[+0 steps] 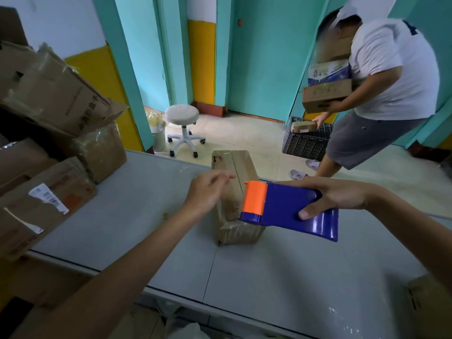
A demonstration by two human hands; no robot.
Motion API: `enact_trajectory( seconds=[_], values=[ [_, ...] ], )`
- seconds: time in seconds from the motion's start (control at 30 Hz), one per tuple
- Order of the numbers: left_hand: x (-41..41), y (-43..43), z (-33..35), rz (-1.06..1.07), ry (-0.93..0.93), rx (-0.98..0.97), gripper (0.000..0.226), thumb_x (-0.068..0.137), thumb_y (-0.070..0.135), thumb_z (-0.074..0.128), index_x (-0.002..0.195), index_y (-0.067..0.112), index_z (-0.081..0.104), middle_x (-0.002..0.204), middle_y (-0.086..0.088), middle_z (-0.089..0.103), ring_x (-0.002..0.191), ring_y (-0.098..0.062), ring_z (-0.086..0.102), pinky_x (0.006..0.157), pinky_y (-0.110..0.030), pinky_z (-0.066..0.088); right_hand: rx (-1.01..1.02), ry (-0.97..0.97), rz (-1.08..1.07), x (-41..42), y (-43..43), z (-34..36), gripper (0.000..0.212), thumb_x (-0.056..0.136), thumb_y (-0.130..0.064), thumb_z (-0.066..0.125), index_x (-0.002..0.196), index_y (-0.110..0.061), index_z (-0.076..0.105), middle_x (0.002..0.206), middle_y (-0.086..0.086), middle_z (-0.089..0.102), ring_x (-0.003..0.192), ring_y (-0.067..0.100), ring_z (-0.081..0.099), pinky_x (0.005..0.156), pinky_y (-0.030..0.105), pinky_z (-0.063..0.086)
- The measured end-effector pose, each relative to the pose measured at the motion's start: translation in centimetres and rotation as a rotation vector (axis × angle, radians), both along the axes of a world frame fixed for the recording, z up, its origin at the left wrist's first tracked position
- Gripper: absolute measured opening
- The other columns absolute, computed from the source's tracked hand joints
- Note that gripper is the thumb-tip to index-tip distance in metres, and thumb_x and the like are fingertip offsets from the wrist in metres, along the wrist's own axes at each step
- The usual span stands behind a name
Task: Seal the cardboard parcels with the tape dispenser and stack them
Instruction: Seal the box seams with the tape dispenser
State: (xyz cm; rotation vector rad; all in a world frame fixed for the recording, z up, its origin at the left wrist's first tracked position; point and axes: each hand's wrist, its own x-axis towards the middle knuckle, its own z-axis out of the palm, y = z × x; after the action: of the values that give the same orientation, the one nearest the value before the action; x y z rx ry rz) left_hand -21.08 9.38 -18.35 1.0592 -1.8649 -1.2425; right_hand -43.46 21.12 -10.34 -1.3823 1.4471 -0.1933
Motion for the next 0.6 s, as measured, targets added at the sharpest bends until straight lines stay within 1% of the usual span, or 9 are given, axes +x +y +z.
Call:
enact_trajectory(
  seconds=[0.07,0.13,0.2,0.3,0.37,0.43,0.5,0.57,0.6],
  values=[
    [0.4,0.9,1.0,-0.128,0.143,0.447,0.022,0.095,0.028,0.047,0.099,0.013,0.063,0.102,-0.009,0.069,0.083,-0.013,0.066,0.071,-0.023,0.054,-0.007,0.000,-0.002,-0.2,0.0,0.0,0.051,0.068,-0.029,0.065,0.115,-0.038,0.047,0.093,-0.024,0.067,0.097,0.005,0.064,0.068,0.018,0.053],
    [1.0,1.3,0.9,-0.256,0.125,0.638,0.037,0.084,0.037,0.054,0.106,0.008,0.062,0.095,-0.007,0.070,0.082,-0.016,0.067,0.067,-0.025,0.053,-0.009,-0.005,-0.002,-0.1,0.0,0.0,0.050,0.068,-0.028,0.065,0.114,-0.036,0.048,0.092,-0.023,0.067,0.095,0.002,0.064,0.067,0.017,0.053],
    [1.5,1.6,0.5,-0.320,0.168,0.714,0.041,0.077,0.038,0.057,0.104,0.008,0.063,0.090,-0.006,0.069,0.081,-0.016,0.065,0.068,-0.025,0.052,-0.017,-0.008,0.013,0.0,-0.1,-0.2,0.049,0.068,-0.027,0.065,0.113,-0.035,0.048,0.092,-0.023,0.066,0.094,0.001,0.064,0.066,0.017,0.052],
    [1.7,2.0,-0.5,-0.303,0.144,0.691,0.033,0.079,0.036,0.059,0.101,0.012,0.064,0.091,-0.004,0.067,0.086,-0.016,0.061,0.076,-0.027,0.048,-0.009,-0.015,0.050,0.4,-0.2,-0.3,0.049,0.068,-0.027,0.064,0.114,-0.036,0.047,0.090,-0.028,0.065,0.094,-0.003,0.063,0.066,0.015,0.052],
    [1.8,2.2,-1.0,-0.281,0.102,0.639,0.020,0.089,0.025,0.055,0.102,0.014,0.065,0.096,-0.008,0.065,0.090,-0.019,0.058,0.081,-0.032,0.044,-0.012,-0.019,0.095,0.6,-0.4,-0.2,0.052,0.070,-0.027,0.064,0.118,-0.038,0.045,0.092,-0.029,0.064,0.096,-0.001,0.063,0.069,0.016,0.052],
    [2.0,2.6,-1.0,-0.245,0.084,0.576,0.017,0.095,0.017,0.049,0.100,0.016,0.066,0.094,-0.009,0.064,0.087,-0.019,0.057,0.080,-0.033,0.043,-0.018,-0.036,0.128,0.7,-0.5,-0.1,0.054,0.071,-0.027,0.064,0.120,-0.039,0.043,0.094,-0.029,0.064,0.097,0.000,0.062,0.071,0.017,0.052],
    [2.2,3.1,-0.7,-0.190,0.063,0.465,0.019,0.096,0.017,0.048,0.089,0.017,0.066,0.083,-0.002,0.065,0.078,-0.012,0.059,0.074,-0.024,0.045,-0.023,-0.061,0.144,0.7,-0.6,-0.1,0.054,0.072,-0.025,0.064,0.121,-0.039,0.044,0.096,-0.027,0.064,0.097,0.002,0.063,0.073,0.019,0.053],
    [2.4,3.7,-0.4,-0.123,0.065,0.327,0.020,0.094,0.018,0.051,0.079,0.015,0.064,0.071,0.003,0.065,0.065,-0.001,0.060,0.061,-0.012,0.044,-0.013,-0.094,0.150,0.5,-0.9,-0.1,0.056,0.072,-0.026,0.069,0.124,-0.033,0.047,0.102,-0.018,0.066,0.098,0.009,0.064,0.077,0.025,0.054],
    [2.5,4.0,-0.4,-0.095,0.076,0.269,0.020,0.092,0.018,0.053,0.076,0.014,0.064,0.068,0.003,0.065,0.061,0.001,0.059,0.057,-0.009,0.043,-0.002,-0.109,0.153,0.4,-1.0,-0.3,0.060,0.071,-0.029,0.071,0.126,-0.031,0.048,0.105,-0.013,0.067,0.099,0.014,0.064,0.079,0.029,0.055]
  ],
)
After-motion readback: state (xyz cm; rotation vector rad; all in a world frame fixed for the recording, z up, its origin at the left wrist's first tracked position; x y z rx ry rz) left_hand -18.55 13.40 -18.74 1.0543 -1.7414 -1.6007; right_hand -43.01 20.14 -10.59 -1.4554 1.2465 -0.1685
